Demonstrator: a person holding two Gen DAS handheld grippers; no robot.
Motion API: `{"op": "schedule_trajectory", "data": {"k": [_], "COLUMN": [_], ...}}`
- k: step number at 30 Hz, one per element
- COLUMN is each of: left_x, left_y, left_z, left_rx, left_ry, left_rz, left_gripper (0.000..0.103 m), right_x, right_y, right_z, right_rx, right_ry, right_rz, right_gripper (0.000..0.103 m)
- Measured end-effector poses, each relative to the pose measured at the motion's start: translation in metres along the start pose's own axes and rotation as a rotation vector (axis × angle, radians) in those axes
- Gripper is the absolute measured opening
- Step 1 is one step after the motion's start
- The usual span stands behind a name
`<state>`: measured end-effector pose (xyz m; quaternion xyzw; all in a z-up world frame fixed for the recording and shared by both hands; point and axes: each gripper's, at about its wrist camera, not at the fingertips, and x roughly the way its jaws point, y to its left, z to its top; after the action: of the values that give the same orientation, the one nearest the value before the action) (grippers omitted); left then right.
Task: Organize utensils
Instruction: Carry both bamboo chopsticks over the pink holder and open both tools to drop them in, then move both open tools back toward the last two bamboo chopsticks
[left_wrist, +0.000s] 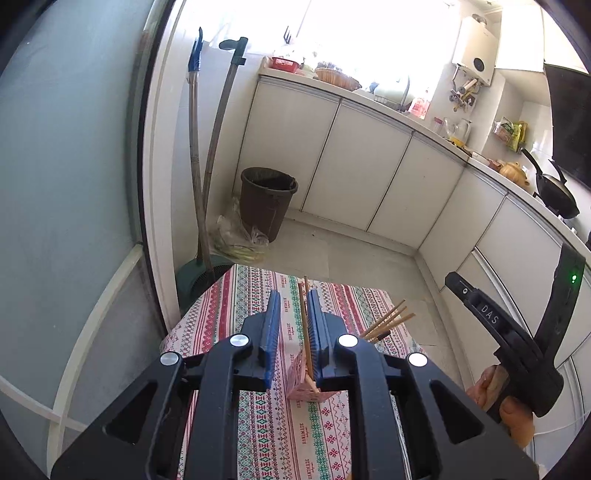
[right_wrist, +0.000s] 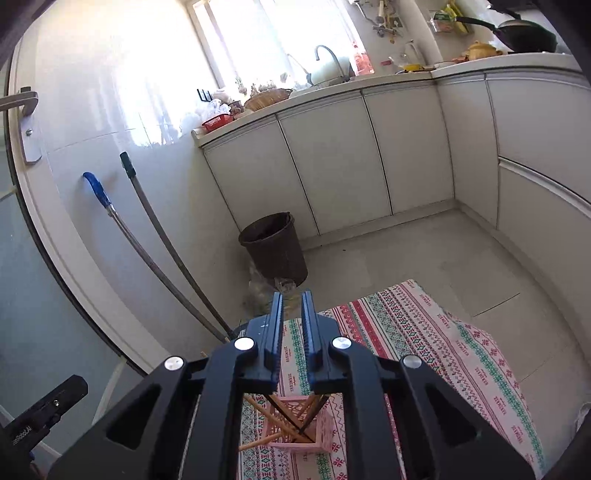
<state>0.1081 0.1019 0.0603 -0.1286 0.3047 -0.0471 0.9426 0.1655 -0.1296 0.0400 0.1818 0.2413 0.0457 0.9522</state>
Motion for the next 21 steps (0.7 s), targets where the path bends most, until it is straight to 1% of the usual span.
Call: {"op": "schedule_trajectory", "data": {"k": [4,5,6,8,11,12,13,14,15,16,19,21], "left_x": [-0.005,-0.005,-0.005,-0.006,-0.006,-0.005,-0.005,-0.004,-0.004,-0.004,-0.005,-0.006], "left_y": [-0.008,-0.011,-0.012,-0.016,-0.024,-0.026,-0.028,-0.030,-0.031,-0.031,-0.034,-0.035], "left_z": [-0.003,-0.004,-0.005,-0.008,-0.015,-0.018,-0.020,-0.023,-0.026,-0.028,-0.036,-0.042], "left_rx": [0.026,0.035,0.041,0.056,0.087,0.099,0.107,0.114,0.119,0.124,0.132,0.135], "left_ry": [-0.007,-0.006,-0.005,-0.002,0.006,0.010,0.013,0.015,0.016,0.019,0.028,0.027], "left_rz": [0.000,-0.001,-0.001,-0.003,0.000,0.004,0.005,0.009,0.013,0.016,0.020,0.024], "left_gripper": [0.015,0.016,0.020,0.025,0.026,0.028,0.031,0.036,0.038,0.038,0.041,0.052], "right_x": [-0.017,-0.022,-0.026,-0.034,-0.045,-0.049,-0.052,-0.056,-0.058,-0.061,-0.070,-0.073], "right_y": [0.007,0.007,0.008,0.008,0.008,0.007,0.007,0.007,0.006,0.004,-0.003,-0.008], "right_z": [-0.003,-0.005,-0.007,-0.011,-0.021,-0.025,-0.029,-0.033,-0.036,-0.039,-0.048,-0.053], "right_rx": [-0.073,-0.089,-0.104,-0.120,-0.150,-0.162,-0.174,-0.185,-0.192,-0.195,-0.197,-0.197], "right_ry": [-0.007,-0.012,-0.015,-0.013,-0.009,-0.009,-0.010,-0.009,-0.008,-0.007,0.003,0.013], "right_rz": [-0.033,-0.041,-0.049,-0.051,-0.058,-0.064,-0.070,-0.071,-0.071,-0.072,-0.079,-0.087], "right_gripper": [0.013,0.013,0.013,0.013,0.014,0.014,0.017,0.020,0.027,0.032,0.038,0.041]}}
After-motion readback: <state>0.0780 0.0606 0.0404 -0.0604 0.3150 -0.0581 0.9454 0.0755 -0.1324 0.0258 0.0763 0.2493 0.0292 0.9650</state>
